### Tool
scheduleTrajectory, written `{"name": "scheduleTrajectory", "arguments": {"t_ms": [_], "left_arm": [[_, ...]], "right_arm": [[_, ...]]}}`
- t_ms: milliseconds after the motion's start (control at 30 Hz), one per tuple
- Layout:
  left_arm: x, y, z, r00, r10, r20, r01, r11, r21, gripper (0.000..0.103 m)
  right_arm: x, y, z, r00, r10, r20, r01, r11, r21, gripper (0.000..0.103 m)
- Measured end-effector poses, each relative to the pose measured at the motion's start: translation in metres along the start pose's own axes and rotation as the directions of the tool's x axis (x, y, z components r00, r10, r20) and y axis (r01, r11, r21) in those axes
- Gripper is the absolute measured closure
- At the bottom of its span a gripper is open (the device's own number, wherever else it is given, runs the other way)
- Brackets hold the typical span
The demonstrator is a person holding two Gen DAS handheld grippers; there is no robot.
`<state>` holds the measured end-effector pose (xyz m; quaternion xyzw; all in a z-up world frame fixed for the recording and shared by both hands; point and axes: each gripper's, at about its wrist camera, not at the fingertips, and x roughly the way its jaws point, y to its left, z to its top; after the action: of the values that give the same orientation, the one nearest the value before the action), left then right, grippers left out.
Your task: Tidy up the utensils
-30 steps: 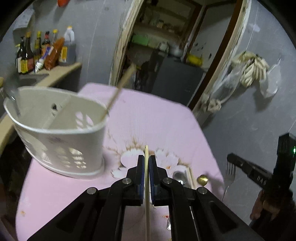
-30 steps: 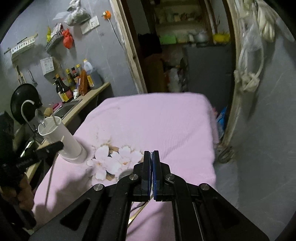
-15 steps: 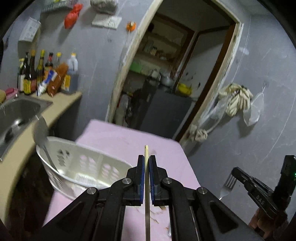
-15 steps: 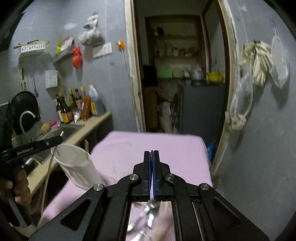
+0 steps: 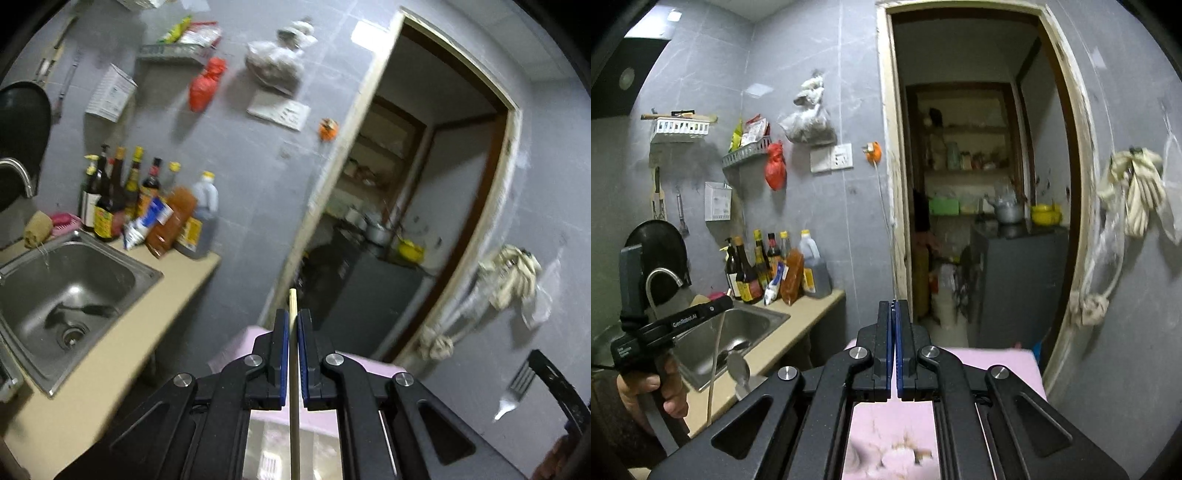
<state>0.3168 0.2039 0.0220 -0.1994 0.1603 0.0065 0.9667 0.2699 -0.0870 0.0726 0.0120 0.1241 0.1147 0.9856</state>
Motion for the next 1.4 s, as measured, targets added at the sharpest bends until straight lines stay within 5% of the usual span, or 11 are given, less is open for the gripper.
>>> {"name": "scheduleTrajectory", "arguments": {"t_ms": [467, 1033, 1400], "left_arm": [[0.044, 0.023, 0.007, 0.995, 0.043, 0.088, -0.042, 0.999, -0.011, 0.098], [0.064, 0.024, -0.016, 0.985, 0.084, 0.15, -0.093, 0.994, 0.052, 0.098], [0.054, 0.018, -0.025, 0.993, 0.063, 0.098, -0.077, 0.986, 0.148, 0.098]], "right_arm": [[0.062, 0.066, -0.021, 0.999, -0.045, -0.003, 0.045, 0.994, -0.098, 0.101], [0.086, 0.075, -0.062, 0.994, -0.04, -0.098, 0.027, 0.99, -0.136, 0.101], [0.091, 0.067, -0.07, 0.988, -0.013, -0.151, -0.003, 0.994, -0.106, 0.1]]}}
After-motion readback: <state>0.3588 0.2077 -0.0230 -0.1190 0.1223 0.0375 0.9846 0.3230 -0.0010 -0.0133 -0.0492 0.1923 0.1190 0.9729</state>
